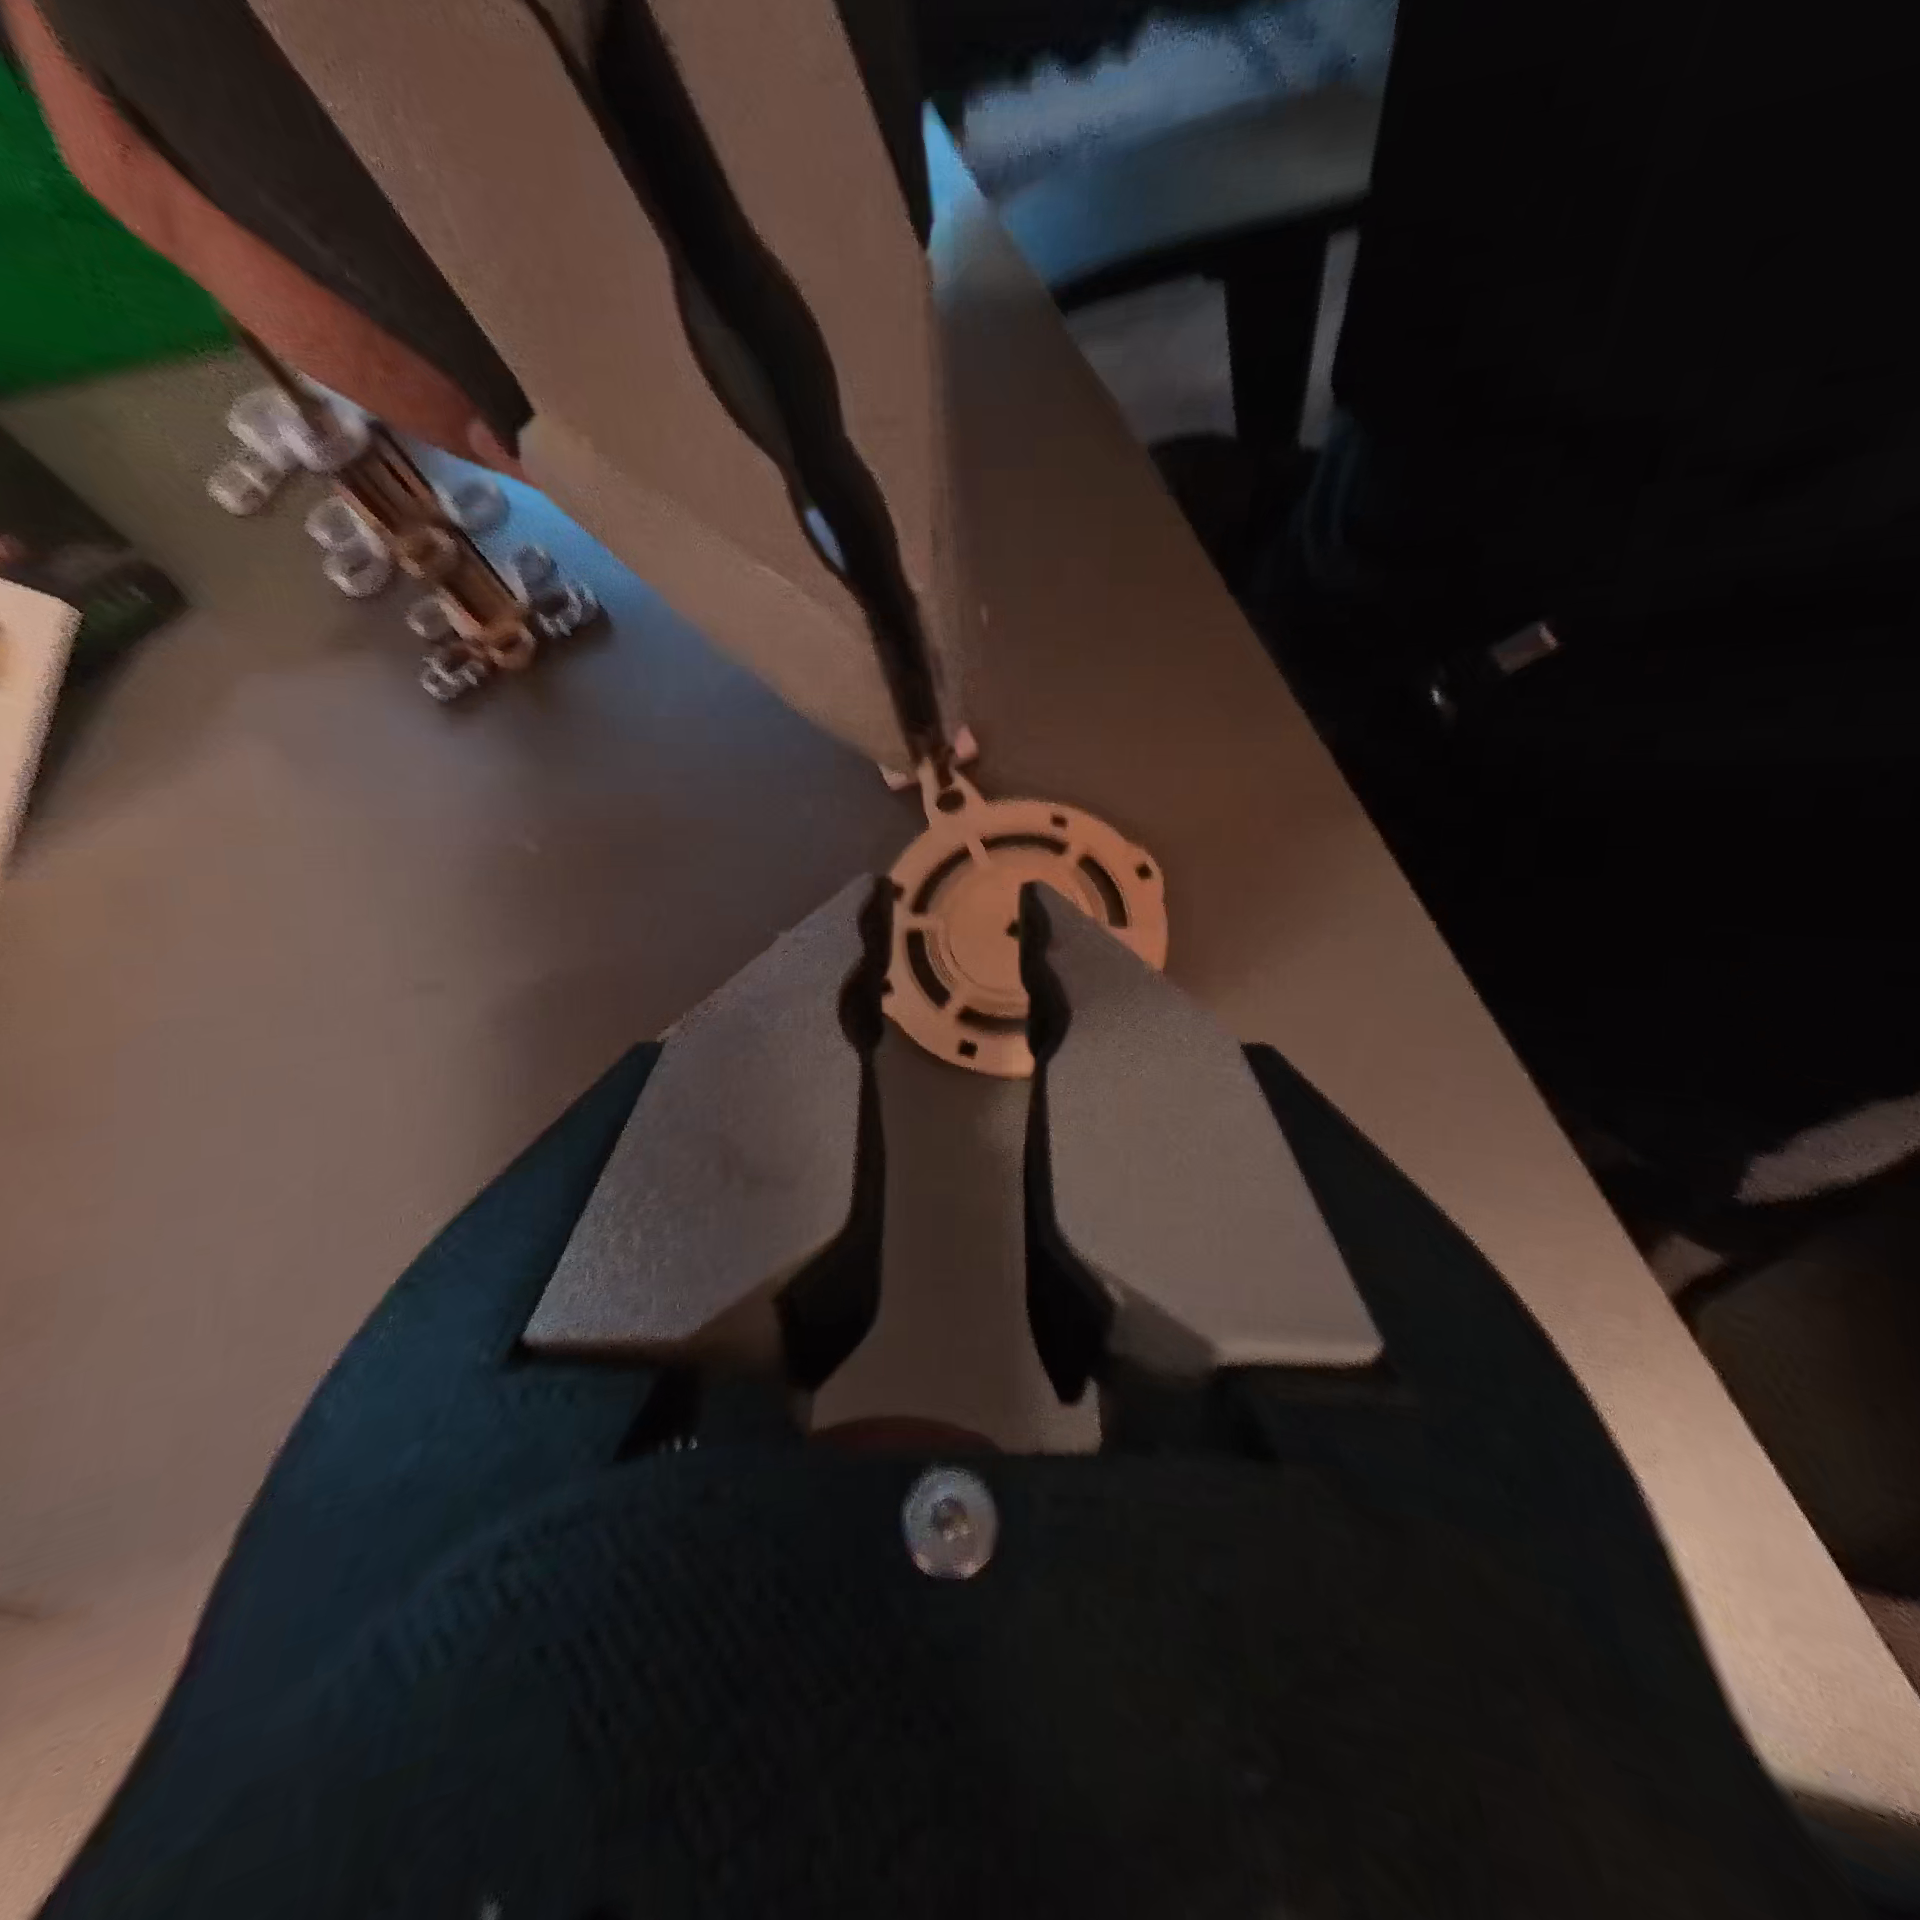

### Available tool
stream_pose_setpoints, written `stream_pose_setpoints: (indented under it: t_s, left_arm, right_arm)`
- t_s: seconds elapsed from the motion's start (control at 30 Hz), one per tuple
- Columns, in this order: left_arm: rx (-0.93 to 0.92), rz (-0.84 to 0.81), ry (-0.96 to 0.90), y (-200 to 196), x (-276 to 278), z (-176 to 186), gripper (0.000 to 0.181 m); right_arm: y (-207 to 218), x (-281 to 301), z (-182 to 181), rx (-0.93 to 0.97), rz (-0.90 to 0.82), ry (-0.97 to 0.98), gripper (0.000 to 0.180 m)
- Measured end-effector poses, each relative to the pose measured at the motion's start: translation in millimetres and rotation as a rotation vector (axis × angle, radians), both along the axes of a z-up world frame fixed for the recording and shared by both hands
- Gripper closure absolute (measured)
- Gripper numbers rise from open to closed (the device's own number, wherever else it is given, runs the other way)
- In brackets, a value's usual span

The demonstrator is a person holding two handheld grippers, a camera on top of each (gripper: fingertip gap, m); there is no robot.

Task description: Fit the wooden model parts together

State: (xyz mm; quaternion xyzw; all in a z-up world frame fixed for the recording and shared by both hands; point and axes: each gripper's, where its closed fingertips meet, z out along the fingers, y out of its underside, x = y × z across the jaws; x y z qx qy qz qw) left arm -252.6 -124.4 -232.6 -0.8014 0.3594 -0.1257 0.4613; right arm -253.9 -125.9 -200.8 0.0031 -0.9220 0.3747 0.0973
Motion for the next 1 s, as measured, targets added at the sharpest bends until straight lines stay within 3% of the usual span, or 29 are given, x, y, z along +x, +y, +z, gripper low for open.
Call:
stream_pose_setpoints:
  t_s: [0.1,0.2,0.5,0.67,0.87,1.0]
  left_arm:
    - [0.16,0.016,-0.022,6.1,1.5,28.2,0.162]
    - [0.321,0.07,-0.034,13.9,-3.6,54.5,0.165]
    - [0.384,0.057,-0.013,16.2,4.7,61.5,0.173]
    - [0.325,0.032,0.002,12.8,6.9,50.5,0.173]
    - [-0.035,-0.011,0.087,-1.6,1.9,-14.7,0.174]
    - [-0.096,0.002,0.128,-2.0,-6.0,-31.7,0.179]
  right_arm:
    - [5.0,-8.2,29.9,-0.144,-0.117,0.095,0.18]
    - [9.3,-4.6,38.0,-0.187,-0.154,0.138,0.18]
    - [7.0,-2.4,37.1,-0.188,-0.156,0.144,0.18]
    - [5.6,0.9,26.9,-0.179,-0.134,0.089,0.18]
    - [5.1,25.1,-23.6,0.022,-0.022,-0.073,0.18]
    - [5.4,29.7,-49.4,0.133,0.042,-0.105,0.18]
